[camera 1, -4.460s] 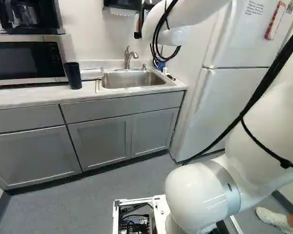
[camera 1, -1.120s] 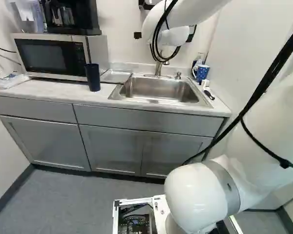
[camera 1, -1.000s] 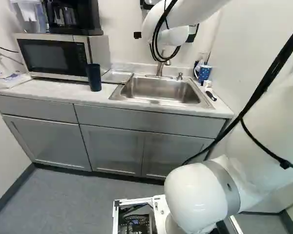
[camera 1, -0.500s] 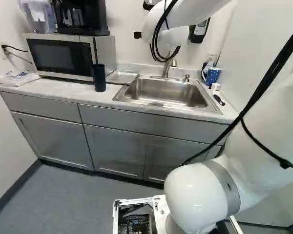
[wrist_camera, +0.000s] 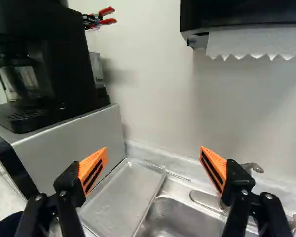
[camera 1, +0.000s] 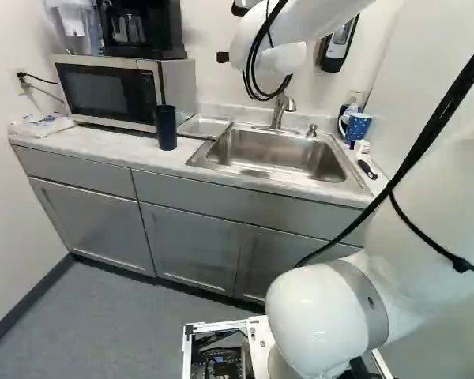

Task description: Rinse the cup and place it in the tray

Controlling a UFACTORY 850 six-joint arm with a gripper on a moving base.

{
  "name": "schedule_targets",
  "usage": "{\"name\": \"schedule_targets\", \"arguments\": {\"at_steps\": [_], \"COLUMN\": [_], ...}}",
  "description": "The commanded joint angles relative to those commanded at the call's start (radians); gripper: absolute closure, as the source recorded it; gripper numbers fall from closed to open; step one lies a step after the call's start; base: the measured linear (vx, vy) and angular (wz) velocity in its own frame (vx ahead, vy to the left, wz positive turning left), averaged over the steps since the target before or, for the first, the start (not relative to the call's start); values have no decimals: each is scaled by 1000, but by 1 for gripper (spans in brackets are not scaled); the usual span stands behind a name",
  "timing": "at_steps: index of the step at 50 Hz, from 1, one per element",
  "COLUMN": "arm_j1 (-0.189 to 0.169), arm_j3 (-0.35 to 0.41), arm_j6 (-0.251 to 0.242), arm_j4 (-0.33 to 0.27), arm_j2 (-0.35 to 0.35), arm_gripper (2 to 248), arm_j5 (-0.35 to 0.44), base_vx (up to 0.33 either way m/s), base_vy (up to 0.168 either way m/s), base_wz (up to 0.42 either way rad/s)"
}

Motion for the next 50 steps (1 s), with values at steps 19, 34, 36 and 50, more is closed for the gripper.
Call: {"name": "schedule_targets", "arguments": {"at_steps": [19,34,36,50], "arm_j1": [0,-9,-13,-41], "arm_j3": [0,-10,-13,-39], "arm_j6": [0,0,0,0], "arm_j4": [0,0,0,0], "arm_j2": [0,-11,-14,-42], "arm_gripper": [3,3,3,3], "arm_j5": [0,0,0,0], "base_vx": [3,0,0,0], "base_vy": [-1,0,0,0], "base_wz": [2,0,0,0]}}
